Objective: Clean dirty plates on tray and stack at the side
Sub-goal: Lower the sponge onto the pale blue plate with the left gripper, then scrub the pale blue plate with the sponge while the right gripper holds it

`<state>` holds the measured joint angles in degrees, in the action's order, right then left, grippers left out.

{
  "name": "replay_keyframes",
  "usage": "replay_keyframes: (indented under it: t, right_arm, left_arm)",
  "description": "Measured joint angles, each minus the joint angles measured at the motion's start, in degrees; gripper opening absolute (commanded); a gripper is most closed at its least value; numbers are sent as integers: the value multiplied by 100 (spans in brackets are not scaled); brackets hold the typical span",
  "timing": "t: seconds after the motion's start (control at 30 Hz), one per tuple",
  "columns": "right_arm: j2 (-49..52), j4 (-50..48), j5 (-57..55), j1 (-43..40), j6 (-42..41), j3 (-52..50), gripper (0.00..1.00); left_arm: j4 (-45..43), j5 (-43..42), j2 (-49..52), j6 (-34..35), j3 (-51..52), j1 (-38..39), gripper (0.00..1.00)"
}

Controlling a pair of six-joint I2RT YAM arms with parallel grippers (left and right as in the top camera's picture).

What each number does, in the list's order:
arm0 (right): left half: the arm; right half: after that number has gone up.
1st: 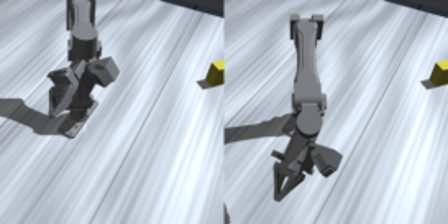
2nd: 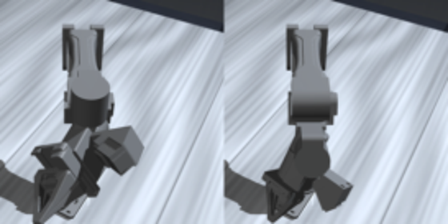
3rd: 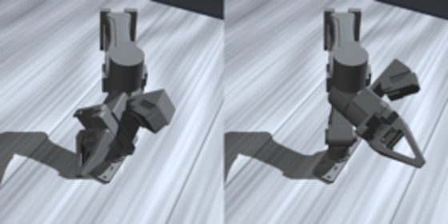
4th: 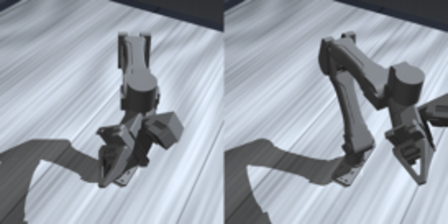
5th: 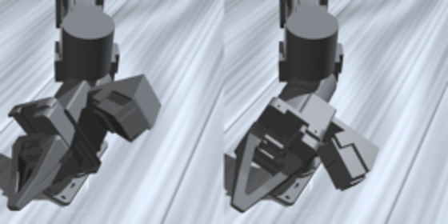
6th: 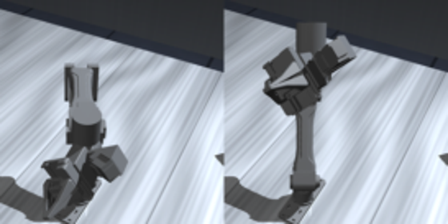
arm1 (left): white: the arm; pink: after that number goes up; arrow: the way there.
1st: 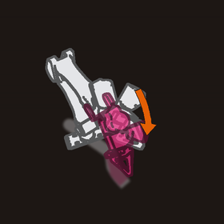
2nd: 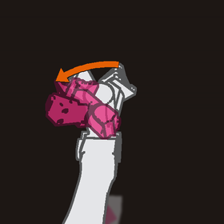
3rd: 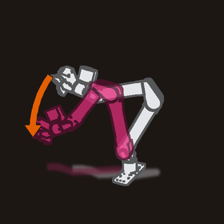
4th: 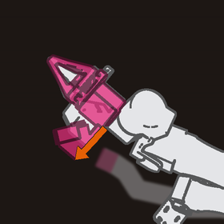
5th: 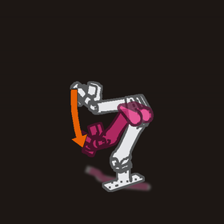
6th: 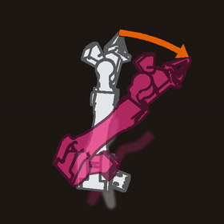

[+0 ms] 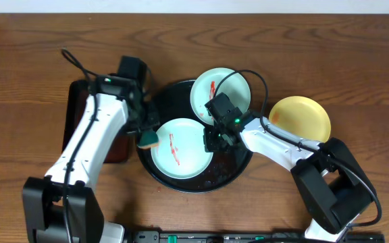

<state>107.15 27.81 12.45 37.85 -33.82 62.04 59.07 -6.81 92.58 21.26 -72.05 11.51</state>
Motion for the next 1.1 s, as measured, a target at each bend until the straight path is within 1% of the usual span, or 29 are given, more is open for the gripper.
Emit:
replay_keyframes:
  t: [0.27, 0.5, 0.63, 0.93, 1.1]
  right_arm:
    - [2, -4, -7, 0, -4, 2, 1]
    - [4, -17, -11, 2, -4, 4, 1]
    - [4, -22, -20, 0, -4, 4, 1]
    - [4, -22, -116, 0, -2, 9, 1]
    - [4, -15, -184, 0, -2, 15, 1]
  left_arm:
    - [-776, -7, 0, 459, 706, 581, 8]
    - [-1851, -4, 2, 750, 1491, 756, 7]
    - [-1982, 20, 155, 887, 1652, 870, 7]
    - [-2052, -39, 535, 896, 1639, 1305, 7]
    - [-2127, -376, 579, 704, 1635, 1497, 7]
